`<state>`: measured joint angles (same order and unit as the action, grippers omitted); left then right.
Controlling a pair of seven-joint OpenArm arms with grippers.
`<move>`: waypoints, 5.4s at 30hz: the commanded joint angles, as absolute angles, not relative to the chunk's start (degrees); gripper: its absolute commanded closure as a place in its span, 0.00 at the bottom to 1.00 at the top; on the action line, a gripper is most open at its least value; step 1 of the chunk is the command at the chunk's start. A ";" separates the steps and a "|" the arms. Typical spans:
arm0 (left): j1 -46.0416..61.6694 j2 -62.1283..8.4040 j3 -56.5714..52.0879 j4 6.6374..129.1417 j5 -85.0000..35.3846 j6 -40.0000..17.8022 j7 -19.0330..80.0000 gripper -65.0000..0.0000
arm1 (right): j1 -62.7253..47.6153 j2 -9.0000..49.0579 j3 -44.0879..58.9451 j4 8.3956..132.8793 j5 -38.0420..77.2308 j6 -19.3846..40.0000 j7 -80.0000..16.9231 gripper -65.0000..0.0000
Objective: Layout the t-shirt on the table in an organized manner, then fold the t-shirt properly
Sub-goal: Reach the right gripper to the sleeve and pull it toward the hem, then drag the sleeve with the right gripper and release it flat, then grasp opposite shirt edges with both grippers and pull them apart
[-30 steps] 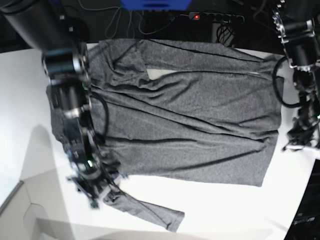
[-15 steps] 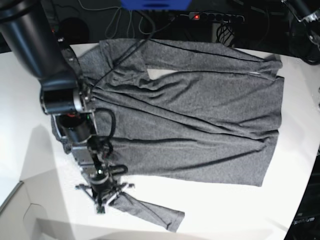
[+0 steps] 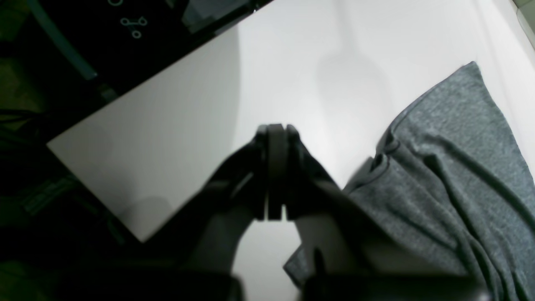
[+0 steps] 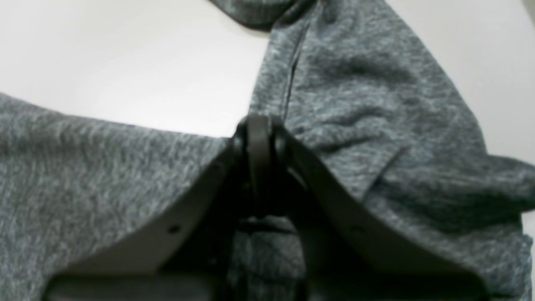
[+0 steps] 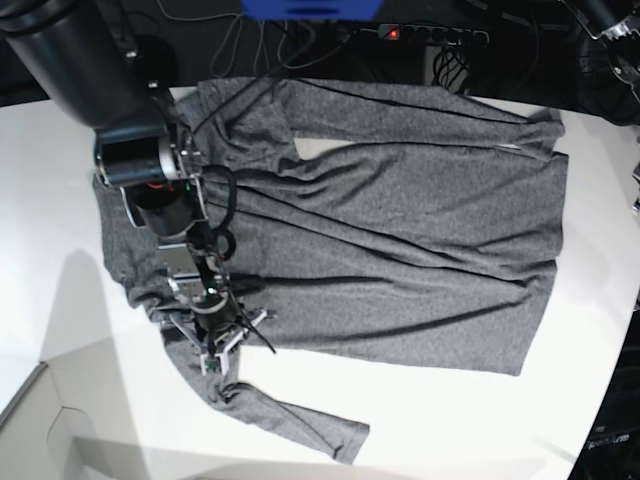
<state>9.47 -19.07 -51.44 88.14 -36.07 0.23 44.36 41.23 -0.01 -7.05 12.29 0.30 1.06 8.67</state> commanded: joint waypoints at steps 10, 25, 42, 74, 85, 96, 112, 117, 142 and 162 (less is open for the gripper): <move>5.67 -20.53 -51.65 88.75 -36.26 -0.04 43.21 0.99 | 27.56 1.27 -7.08 29.49 0.40 1.10 -1.10 1.00; 2.68 -20.62 -49.19 88.66 -35.82 -0.04 43.21 0.99 | 4.53 7.69 -20.44 82.51 0.40 1.19 -8.66 1.00; 6.73 -20.70 -49.63 89.36 -36.26 -0.04 43.12 0.99 | 40.66 -5.49 -17.89 31.52 0.40 1.01 -5.49 1.00; 6.46 -20.44 -49.27 88.66 -36.26 -0.04 42.86 0.99 | 39.34 -4.53 -33.01 23.08 0.48 1.36 3.65 1.00; 6.46 -20.44 -49.36 88.66 -36.26 -0.04 42.68 0.99 | 30.64 2.51 -37.85 49.36 0.40 1.36 4.79 1.00; 3.74 -20.35 -49.10 88.66 -36.26 -0.04 43.12 0.99 | 27.82 2.95 -26.07 55.43 0.48 1.27 -6.46 1.00; 0.92 -17.19 -44.35 88.66 -36.18 -0.04 42.95 0.99 | 19.03 8.40 -24.31 62.11 0.40 1.27 -18.95 1.00; 1.45 -17.27 -44.70 89.19 -36.18 -0.04 43.12 0.99 | 26.07 8.48 -19.03 48.22 0.40 1.27 -14.90 1.00; -6.73 -17.10 -39.60 87.60 -35.82 -0.04 43.12 0.99 | 30.02 11.03 -6.46 50.86 0.40 -6.81 -6.02 1.00; -39.16 -17.10 17.19 22.20 -35.65 0.04 11.30 0.99 | -7.43 11.38 -6.29 101.41 0.40 -2.77 -25.80 1.00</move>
<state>-38.19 -16.34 17.37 21.85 -35.86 -0.43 9.93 -8.56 11.07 -6.52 100.44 0.69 -2.94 -27.77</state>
